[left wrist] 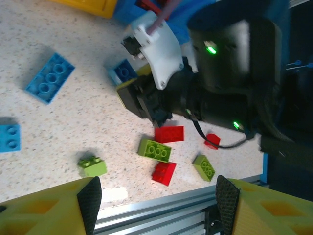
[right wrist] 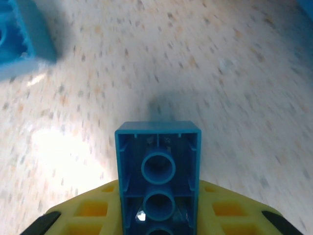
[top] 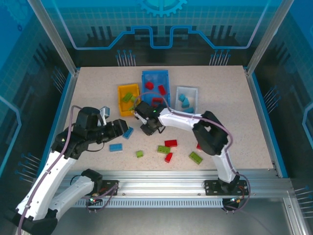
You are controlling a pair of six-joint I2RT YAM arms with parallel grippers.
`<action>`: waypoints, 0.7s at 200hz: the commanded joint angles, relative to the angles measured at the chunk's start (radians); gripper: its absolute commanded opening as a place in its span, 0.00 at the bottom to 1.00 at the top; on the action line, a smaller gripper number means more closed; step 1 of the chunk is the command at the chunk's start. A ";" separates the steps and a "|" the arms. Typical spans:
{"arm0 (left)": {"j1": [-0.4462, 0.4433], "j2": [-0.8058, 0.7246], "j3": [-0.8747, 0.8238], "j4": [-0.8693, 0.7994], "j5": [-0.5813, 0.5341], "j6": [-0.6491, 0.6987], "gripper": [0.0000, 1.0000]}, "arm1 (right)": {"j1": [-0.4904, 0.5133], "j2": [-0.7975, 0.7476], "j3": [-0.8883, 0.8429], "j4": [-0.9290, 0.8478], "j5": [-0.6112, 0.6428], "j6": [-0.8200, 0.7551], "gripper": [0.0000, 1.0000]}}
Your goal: Sort the legos into containers by color
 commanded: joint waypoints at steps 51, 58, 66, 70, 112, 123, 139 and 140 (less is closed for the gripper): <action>-0.314 0.300 0.145 0.289 -0.093 -0.052 0.66 | -0.336 -0.426 -0.281 0.072 -0.057 0.234 0.28; -0.358 0.336 0.170 0.296 -0.136 -0.042 0.66 | -0.371 -0.413 -0.275 0.077 -0.079 0.248 0.29; -0.402 0.370 0.193 0.307 -0.183 -0.029 0.66 | -0.407 -0.387 -0.262 0.083 -0.099 0.265 0.30; -0.418 0.387 0.199 0.315 -0.209 -0.024 0.66 | -0.425 -0.371 -0.253 0.084 -0.114 0.271 0.30; -0.531 0.506 0.222 0.389 -0.339 -0.005 0.65 | -0.515 -0.158 -0.109 0.060 -0.187 0.310 0.29; -0.548 0.530 0.222 0.395 -0.357 -0.001 0.65 | -0.522 -0.120 -0.080 0.053 -0.198 0.315 0.30; -0.566 0.556 0.218 0.400 -0.368 0.001 0.65 | -0.526 -0.088 -0.050 0.042 -0.198 0.319 0.35; -0.567 0.557 0.218 0.400 -0.368 0.002 0.65 | -0.527 -0.086 -0.050 0.041 -0.198 0.319 0.36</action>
